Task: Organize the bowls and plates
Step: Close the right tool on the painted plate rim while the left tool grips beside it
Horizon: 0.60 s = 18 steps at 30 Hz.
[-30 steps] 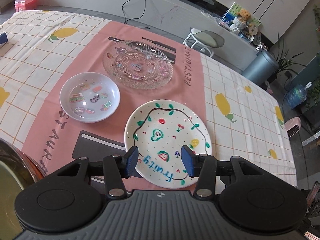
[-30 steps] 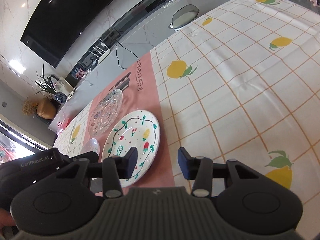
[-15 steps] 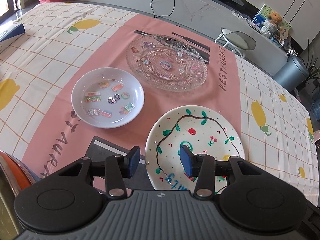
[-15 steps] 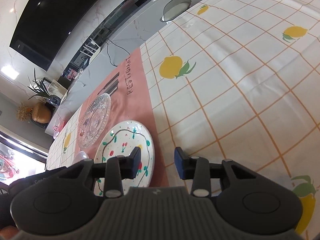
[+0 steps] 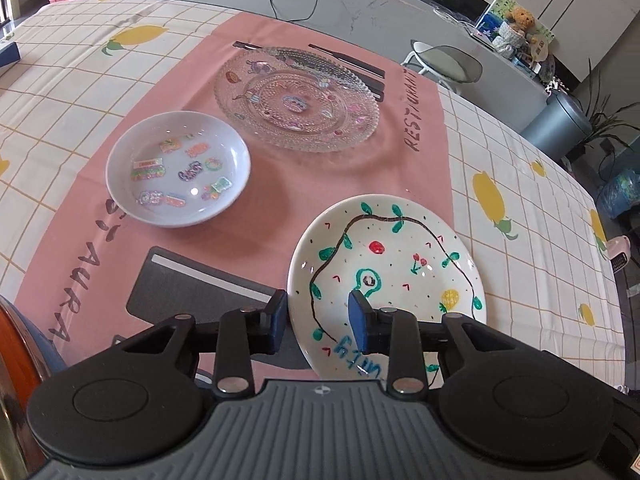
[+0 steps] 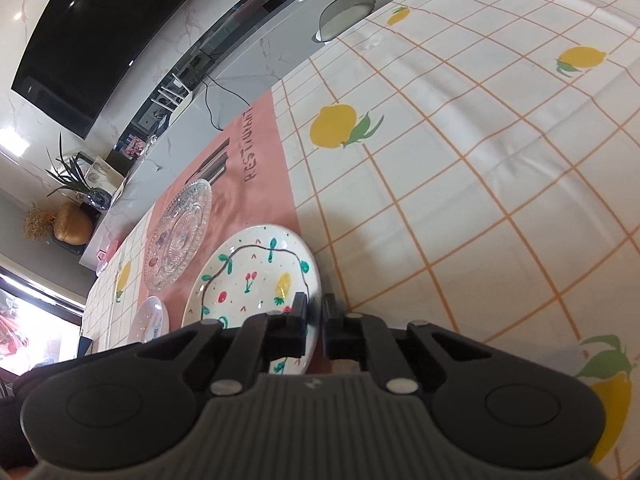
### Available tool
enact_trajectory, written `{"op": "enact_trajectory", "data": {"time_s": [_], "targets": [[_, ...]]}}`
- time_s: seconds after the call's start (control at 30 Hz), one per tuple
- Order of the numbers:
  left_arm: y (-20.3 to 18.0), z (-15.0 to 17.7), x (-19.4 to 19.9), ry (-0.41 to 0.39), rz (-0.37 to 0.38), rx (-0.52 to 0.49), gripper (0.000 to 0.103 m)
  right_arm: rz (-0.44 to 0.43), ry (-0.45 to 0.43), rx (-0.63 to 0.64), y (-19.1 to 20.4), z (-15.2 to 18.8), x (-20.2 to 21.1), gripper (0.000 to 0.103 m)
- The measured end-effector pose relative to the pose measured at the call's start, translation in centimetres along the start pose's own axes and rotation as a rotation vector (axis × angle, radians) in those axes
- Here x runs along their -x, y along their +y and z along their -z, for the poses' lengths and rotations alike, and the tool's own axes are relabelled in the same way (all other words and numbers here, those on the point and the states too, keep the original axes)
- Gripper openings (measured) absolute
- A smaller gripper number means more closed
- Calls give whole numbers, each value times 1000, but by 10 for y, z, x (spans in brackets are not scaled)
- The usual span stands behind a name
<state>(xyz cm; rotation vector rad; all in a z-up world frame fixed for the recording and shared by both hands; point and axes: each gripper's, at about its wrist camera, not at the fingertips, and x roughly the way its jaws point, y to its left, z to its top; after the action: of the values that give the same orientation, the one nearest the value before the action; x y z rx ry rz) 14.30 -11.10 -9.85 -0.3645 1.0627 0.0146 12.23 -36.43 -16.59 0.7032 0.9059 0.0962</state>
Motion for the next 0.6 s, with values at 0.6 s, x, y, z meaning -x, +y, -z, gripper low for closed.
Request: {"op": "enact_trajectory", "data": {"time_s": [0.6], "targets": [[2,7,-6,-130,64,48,32,-48,-17,-15,-24,-23,3,21]]}}
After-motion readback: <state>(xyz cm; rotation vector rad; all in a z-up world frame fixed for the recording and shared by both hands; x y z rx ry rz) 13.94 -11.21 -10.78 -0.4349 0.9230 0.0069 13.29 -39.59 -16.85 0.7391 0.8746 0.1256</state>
